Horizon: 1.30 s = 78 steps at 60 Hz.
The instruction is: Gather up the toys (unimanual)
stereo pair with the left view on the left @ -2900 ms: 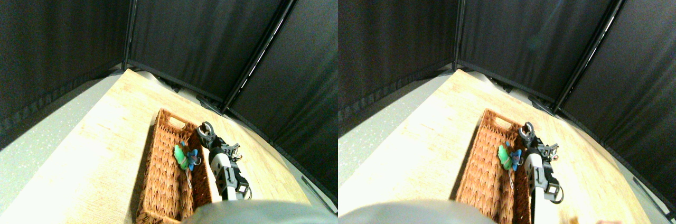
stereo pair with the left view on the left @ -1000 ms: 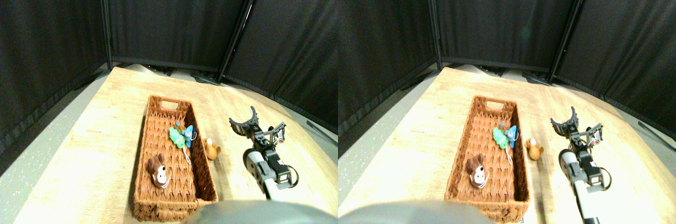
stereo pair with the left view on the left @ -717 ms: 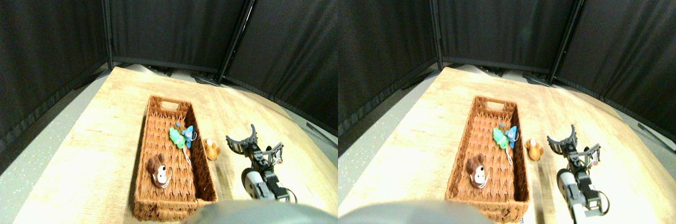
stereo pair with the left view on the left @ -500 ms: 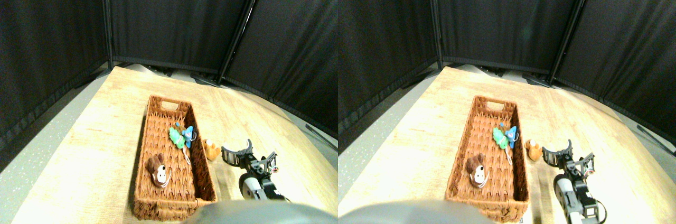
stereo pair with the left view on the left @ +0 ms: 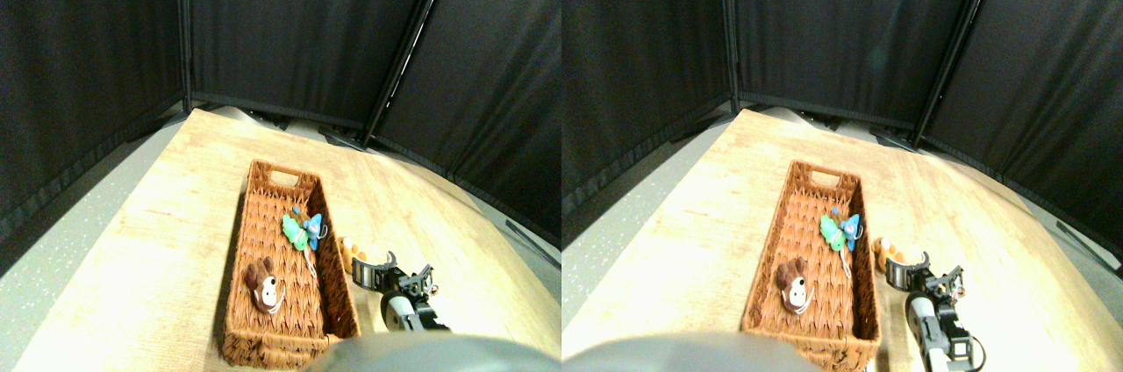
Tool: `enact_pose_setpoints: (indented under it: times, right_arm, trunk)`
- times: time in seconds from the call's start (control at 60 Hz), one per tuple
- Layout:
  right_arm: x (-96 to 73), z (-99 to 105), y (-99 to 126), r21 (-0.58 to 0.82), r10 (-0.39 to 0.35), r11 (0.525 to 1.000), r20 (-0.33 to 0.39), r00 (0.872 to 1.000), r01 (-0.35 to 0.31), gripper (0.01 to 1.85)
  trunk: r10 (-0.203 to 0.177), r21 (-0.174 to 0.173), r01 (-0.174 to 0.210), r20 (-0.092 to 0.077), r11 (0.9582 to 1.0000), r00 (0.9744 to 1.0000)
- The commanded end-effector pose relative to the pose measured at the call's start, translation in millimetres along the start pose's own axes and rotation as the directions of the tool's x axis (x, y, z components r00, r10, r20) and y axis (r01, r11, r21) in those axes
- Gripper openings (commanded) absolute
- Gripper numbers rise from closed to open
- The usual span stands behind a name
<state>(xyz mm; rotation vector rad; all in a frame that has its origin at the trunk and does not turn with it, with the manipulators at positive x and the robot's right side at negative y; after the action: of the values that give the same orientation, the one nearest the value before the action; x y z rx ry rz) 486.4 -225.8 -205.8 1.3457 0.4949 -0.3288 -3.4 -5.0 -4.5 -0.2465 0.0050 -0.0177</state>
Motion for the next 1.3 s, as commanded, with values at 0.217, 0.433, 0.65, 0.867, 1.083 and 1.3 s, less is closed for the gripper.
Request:
enact_pose_setpoints:
  times: [0.217, 0.433, 0.65, 0.867, 1.083, 1.3]
  right_arm:
    - [19.8, -10, -7, 0.033, -0.017, 0.999, -0.046, 0.999, 0.018, 0.75]
    - [27.3, -12, -19, 0.049, 0.026, 0.998, 0.003, 1.0, -0.026, 0.75]
    - [35.7, -13, -27, 0.019, 0.085, 0.996, 0.046, 0.995, -0.086, 0.78]
    - [41.3, -13, -31, 0.053, 0.112, 0.992, 0.086, 0.99, -0.117, 0.76]
    - [44.2, -11, -30, 0.025, 0.11, 0.992, 0.246, 0.963, -0.12, 0.06]
    - [41.6, -4, -18, -0.037, 0.137, 0.991, 0.269, 0.953, -0.132, 0.06]
  trunk:
    - [0.026, -0.038, -0.026, -0.016, 0.9989, 0.9995]
    - [0.046, -0.043, -0.047, -0.02, 0.998, 0.9987]
    - [0.04, -0.032, -0.041, -0.022, 0.9987, 0.999]
    - [0.037, -0.022, -0.038, -0.024, 0.999, 0.999]
    - [0.035, -0.02, -0.036, -0.027, 0.9991, 0.999]
    - [0.034, -0.019, -0.035, -0.026, 0.9992, 0.9991]
